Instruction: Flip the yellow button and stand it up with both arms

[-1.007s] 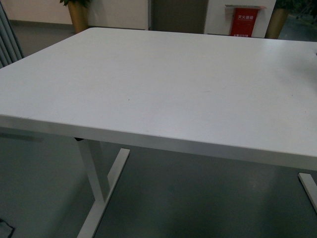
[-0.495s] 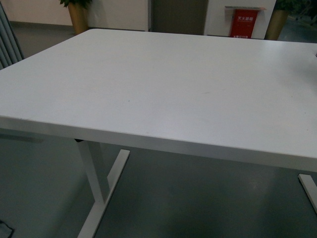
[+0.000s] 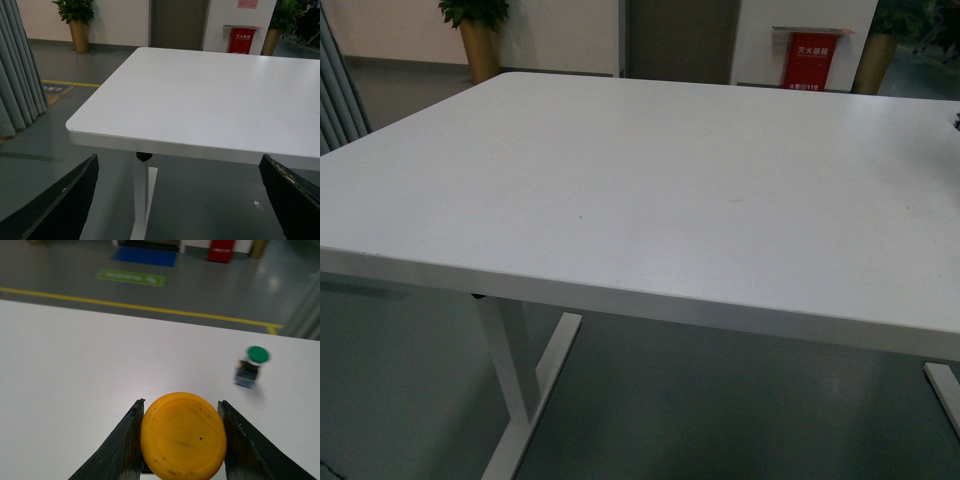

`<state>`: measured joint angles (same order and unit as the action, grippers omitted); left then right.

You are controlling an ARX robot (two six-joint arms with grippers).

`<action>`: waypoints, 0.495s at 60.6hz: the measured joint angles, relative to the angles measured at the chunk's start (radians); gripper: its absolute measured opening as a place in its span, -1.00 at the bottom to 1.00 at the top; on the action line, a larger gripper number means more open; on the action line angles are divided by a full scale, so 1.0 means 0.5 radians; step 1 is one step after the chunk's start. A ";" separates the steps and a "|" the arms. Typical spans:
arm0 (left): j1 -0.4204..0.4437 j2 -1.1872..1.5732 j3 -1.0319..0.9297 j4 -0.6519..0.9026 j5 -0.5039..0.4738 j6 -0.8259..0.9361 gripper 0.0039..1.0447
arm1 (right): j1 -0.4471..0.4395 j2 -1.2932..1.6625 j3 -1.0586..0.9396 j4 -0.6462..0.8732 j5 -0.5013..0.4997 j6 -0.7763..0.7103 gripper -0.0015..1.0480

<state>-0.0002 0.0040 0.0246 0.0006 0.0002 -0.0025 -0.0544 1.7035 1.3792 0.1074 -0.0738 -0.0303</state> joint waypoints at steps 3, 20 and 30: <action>0.000 0.000 0.000 0.000 -0.001 0.000 0.89 | -0.016 0.001 -0.002 0.017 -0.127 0.139 -0.28; 0.000 0.000 0.000 0.000 -0.001 0.000 0.89 | -0.230 0.376 0.487 -0.088 -0.259 0.269 -0.28; 0.000 0.000 0.000 0.000 -0.001 0.000 0.89 | -0.426 0.684 0.858 -0.346 -0.388 0.089 -0.28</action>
<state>-0.0002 0.0040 0.0246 0.0006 -0.0002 -0.0025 -0.2672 2.0457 1.8080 -0.0654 -0.2680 0.0143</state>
